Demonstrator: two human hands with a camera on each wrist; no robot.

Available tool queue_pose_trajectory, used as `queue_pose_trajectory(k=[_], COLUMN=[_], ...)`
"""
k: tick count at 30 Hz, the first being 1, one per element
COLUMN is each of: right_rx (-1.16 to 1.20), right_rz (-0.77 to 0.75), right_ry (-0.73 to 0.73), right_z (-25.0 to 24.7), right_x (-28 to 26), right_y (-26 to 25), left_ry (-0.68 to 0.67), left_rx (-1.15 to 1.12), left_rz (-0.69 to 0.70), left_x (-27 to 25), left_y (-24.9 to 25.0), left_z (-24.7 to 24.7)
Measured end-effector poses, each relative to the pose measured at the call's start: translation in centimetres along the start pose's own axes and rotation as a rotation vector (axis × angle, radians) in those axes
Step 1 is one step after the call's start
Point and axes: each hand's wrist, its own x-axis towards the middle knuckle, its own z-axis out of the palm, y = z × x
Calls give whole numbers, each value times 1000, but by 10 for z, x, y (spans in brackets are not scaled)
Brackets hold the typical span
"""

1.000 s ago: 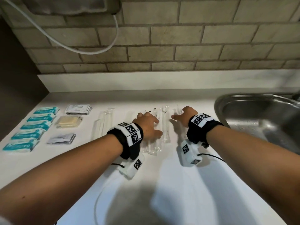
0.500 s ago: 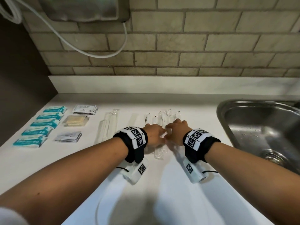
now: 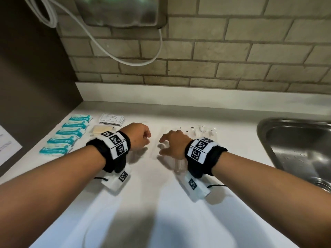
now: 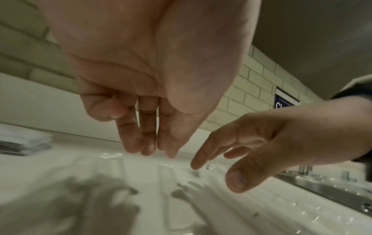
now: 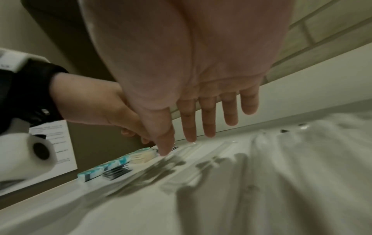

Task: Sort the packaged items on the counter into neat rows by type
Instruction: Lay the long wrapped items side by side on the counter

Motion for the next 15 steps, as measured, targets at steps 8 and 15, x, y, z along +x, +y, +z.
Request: queue_pose_trajectory(k=[8,15], right_rx=[-5,-153], right_rz=[-80,-25], right_ry=[18,-104], right_z=[16,21], right_x=[47,63], right_y=[-66,-84], left_ry=[-144,-105], left_rx=[218,253], left_rz=[-115,-5], left_x=[-18,-11], left_y=[-69,-90], left_z=[2,16])
